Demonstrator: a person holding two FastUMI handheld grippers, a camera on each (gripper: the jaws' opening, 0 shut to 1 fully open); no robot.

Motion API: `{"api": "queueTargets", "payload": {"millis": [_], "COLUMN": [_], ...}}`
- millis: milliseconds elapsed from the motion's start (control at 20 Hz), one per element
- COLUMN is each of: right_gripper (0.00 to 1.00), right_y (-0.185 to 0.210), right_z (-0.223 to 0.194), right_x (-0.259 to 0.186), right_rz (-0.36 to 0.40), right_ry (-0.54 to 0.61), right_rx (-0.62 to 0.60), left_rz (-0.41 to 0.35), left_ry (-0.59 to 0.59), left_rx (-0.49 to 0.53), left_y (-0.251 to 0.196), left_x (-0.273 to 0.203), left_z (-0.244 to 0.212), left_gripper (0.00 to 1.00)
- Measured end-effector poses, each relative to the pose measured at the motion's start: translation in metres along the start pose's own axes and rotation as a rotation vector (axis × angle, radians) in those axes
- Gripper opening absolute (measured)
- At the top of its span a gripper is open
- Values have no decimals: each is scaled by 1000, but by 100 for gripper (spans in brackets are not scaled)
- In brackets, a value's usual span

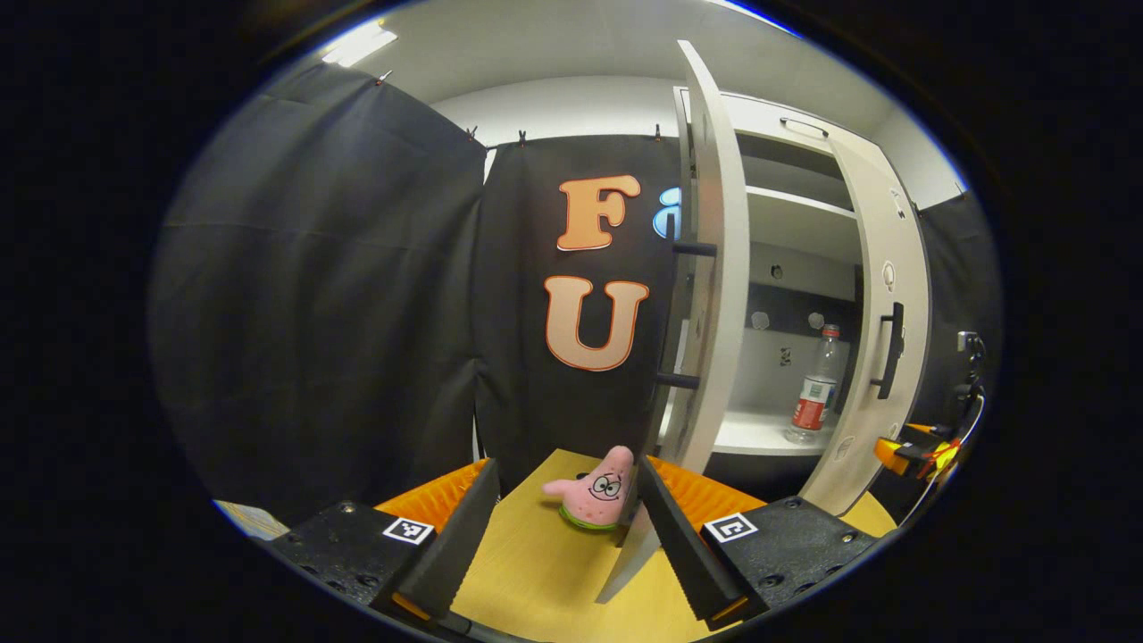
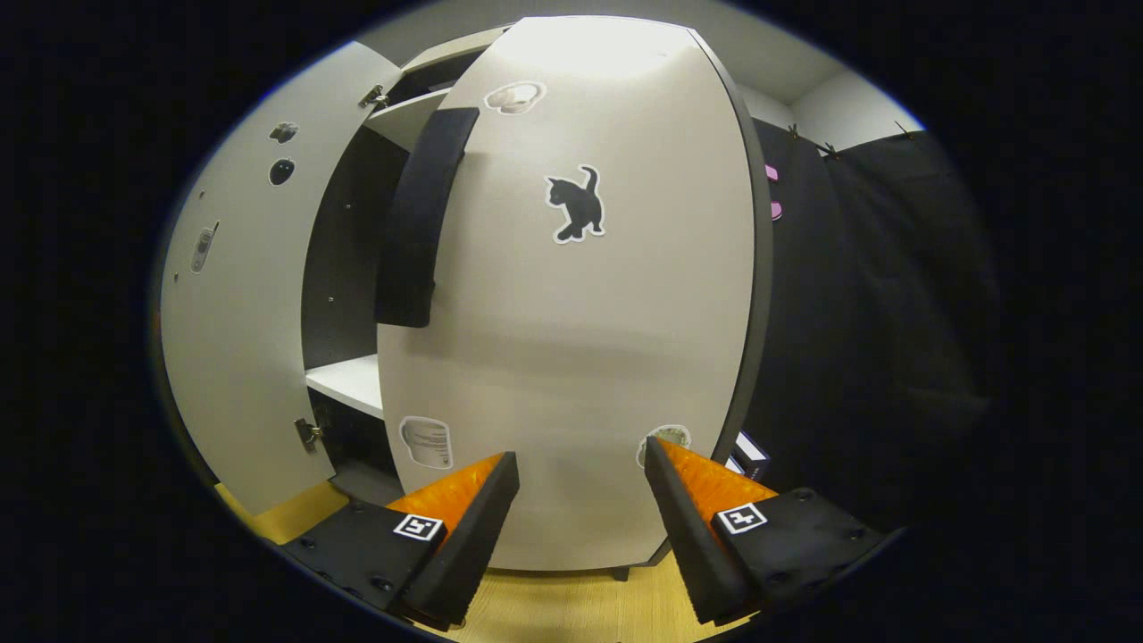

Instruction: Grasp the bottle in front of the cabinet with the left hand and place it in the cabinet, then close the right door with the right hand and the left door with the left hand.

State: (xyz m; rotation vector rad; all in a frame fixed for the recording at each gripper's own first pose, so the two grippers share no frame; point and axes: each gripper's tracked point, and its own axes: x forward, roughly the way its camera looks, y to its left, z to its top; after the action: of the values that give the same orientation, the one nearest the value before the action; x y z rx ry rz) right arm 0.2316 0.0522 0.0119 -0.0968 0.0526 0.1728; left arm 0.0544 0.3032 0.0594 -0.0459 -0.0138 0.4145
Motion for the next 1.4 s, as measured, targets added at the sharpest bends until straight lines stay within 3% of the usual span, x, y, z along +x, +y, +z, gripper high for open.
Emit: {"api": "queueTargets", "payload": {"millis": [300,700,1050,1400], "right_gripper": [95,95,95,95], "right_y": [-22,-46,-81,-122], "right_z": [14,26,33,33], "right_x": [-50,-110,-146,-174], "right_rz": [-19,-76,-153,-208], "right_ry": [-3,-31,-59,-79], "right_rx": [17,42,57,61], "left_rz": [-2,-50,-184,-283], "left_ry": [34,46,79,91], "left_rx": [-6,-27,-82,-35], "left_y": [1,-14,-72,-140], "left_x": [34,40,37,37], "left_z": [-14,-20,-30,-33], "left_gripper": [95,94,93,96]}}
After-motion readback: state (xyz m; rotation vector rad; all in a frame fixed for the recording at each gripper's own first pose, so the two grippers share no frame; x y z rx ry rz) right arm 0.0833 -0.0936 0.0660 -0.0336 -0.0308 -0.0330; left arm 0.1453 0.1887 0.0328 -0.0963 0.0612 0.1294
